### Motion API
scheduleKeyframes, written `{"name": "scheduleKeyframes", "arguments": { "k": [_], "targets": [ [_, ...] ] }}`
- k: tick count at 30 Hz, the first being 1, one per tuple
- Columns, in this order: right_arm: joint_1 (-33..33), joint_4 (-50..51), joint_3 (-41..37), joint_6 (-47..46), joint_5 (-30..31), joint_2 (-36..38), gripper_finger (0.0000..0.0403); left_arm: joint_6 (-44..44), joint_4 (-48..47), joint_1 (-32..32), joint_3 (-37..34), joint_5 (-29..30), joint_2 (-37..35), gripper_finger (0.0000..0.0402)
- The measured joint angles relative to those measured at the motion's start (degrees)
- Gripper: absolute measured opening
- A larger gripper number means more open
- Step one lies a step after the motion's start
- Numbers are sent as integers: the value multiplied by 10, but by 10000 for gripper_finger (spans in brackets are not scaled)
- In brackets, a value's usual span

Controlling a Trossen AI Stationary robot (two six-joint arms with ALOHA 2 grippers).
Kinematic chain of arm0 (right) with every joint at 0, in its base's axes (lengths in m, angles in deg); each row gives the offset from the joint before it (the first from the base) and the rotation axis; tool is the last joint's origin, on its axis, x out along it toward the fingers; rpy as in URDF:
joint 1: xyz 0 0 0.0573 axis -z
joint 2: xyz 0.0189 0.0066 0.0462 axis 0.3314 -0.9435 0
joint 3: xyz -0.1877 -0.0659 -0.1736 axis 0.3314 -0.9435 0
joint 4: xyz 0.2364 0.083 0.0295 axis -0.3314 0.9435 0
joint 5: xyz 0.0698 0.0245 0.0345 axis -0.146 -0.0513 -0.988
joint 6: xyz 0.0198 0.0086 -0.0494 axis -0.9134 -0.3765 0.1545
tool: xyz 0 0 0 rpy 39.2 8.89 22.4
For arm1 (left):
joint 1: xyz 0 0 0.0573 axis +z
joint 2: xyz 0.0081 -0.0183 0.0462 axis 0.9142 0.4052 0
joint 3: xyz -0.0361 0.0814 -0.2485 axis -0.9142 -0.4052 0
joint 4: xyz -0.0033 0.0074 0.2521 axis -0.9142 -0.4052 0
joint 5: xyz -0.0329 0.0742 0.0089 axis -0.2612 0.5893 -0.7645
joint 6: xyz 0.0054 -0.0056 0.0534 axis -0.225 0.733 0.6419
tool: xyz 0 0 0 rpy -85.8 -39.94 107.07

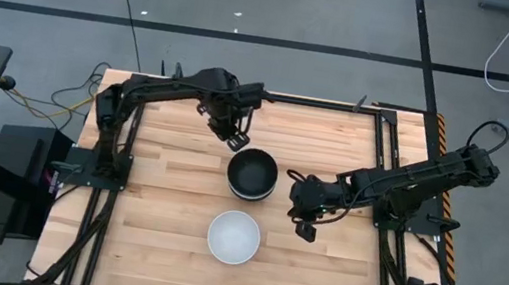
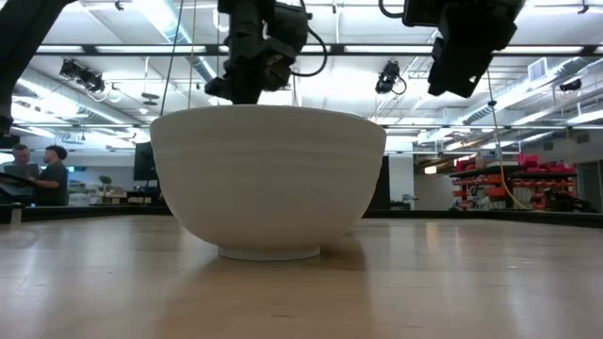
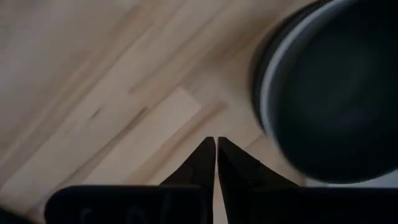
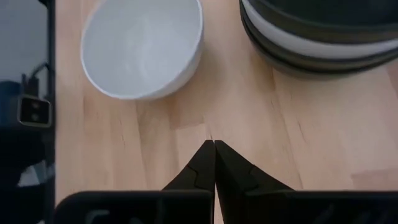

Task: Nest bowls inside each other
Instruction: Stack the white bowl on top of the stacked bowls

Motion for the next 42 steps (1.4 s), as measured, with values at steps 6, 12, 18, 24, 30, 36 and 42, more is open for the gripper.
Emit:
{"name": "scheduleKeyframes", "arguments": {
  "k": [6,12,18,24,30,36,42],
  "targets": [
    [0,-52,0,-34,0,0,9,11,-54,-5,0,39,-12,18],
    [16,-64,2,-71,-17,0,9,14,-56,-16,-46,45,-22,24],
    [29,-63,35,-72,-17,-1,9,-18,-27,-23,-151,45,-63,16],
    [41,-49,54,-71,-16,-1,9,-73,41,-37,-250,45,-130,11],
    [48,-39,60,-77,-24,-37,9,-127,64,-57,-311,45,-200,28],
    [47,-20,111,-76,-28,-101,9,-188,81,-93,-363,50,-261,35],
    [42,56,207,-61,-28,-177,9,-231,104,-127,-412,57,-309,24]
  ]
}}
